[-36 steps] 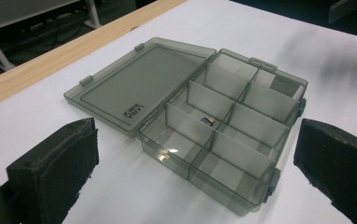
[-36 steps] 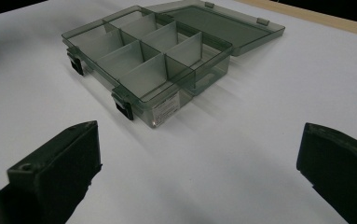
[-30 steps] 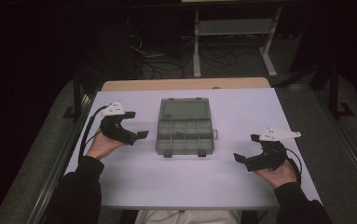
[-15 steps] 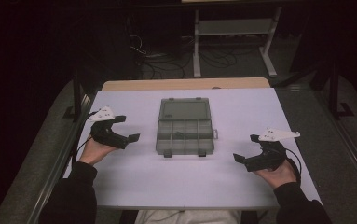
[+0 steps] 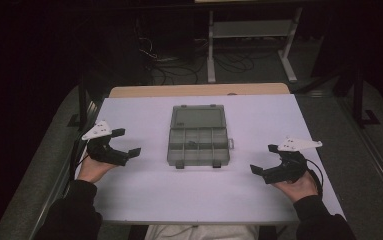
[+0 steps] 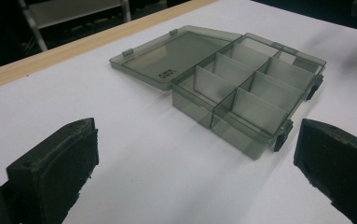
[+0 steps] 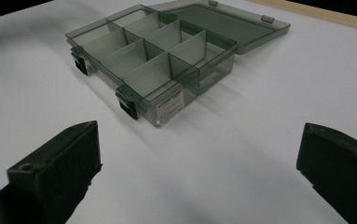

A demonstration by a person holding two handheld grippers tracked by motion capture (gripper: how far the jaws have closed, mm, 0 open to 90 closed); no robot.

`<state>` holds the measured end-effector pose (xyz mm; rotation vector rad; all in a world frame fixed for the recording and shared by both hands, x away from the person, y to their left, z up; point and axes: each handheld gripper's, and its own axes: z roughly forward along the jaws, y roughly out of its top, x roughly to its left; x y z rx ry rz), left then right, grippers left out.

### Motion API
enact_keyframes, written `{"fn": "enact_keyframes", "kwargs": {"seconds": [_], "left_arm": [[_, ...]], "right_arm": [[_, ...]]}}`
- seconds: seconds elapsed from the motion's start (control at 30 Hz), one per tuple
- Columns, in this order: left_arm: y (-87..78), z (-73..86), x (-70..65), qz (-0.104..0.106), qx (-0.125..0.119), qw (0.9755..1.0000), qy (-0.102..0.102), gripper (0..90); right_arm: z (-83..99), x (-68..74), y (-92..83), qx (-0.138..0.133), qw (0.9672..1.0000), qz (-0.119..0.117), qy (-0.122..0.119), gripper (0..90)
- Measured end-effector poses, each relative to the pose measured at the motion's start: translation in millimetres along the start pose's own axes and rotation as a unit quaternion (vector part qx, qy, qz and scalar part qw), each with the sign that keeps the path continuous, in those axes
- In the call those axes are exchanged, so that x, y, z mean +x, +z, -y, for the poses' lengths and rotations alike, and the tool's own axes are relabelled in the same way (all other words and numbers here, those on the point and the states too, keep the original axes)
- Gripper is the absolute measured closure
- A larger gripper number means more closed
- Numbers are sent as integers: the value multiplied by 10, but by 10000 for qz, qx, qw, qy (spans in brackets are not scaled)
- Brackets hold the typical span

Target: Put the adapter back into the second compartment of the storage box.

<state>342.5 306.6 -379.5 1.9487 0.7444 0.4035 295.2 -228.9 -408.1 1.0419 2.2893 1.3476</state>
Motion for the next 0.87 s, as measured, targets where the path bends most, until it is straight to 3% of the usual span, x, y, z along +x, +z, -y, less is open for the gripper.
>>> {"fn": "enact_keyframes", "kwargs": {"seconds": [0.47,0.87], "left_arm": [[-246,169,8,-264,-328,9989,-182,0],[-384,338,60,-580,-350,9973,-285,0]], "right_arm": [[11,-5,-5,-22,10000,-53,59,0],[20,-5,-9,-21,10000,-41,81,0]]}}
